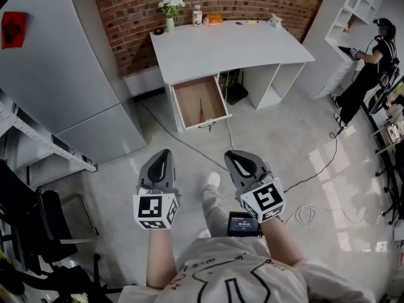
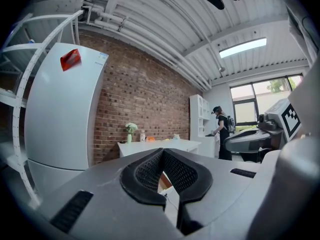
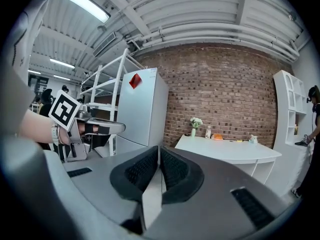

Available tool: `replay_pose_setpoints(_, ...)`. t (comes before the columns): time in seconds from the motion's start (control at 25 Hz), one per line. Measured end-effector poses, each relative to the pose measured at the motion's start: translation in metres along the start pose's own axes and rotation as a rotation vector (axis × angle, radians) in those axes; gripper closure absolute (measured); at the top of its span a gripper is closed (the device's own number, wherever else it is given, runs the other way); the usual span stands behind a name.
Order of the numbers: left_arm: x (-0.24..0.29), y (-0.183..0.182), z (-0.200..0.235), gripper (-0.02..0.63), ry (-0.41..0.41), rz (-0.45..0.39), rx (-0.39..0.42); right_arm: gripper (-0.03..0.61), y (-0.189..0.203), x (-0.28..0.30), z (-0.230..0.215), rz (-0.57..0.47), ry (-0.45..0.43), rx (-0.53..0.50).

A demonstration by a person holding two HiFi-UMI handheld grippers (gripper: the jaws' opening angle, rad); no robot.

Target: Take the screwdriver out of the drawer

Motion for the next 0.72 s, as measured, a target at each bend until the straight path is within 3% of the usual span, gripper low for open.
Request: replay_pose_setpoints(0.72,0.149,-0.036,0.075,0.606,-0.048,0.062,-0.024,0.551,-0.027,0.14,-0.125,0.013,-0.006,0.082)
Point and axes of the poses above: the fingertips, and each gripper's own axes: x forward along the fingers, z to its left, y out of its underside, the point moved 10 cm from there along -x, backward along the fingers, and after that the axes turned 14 degrees about z, right-handed, at the moved point
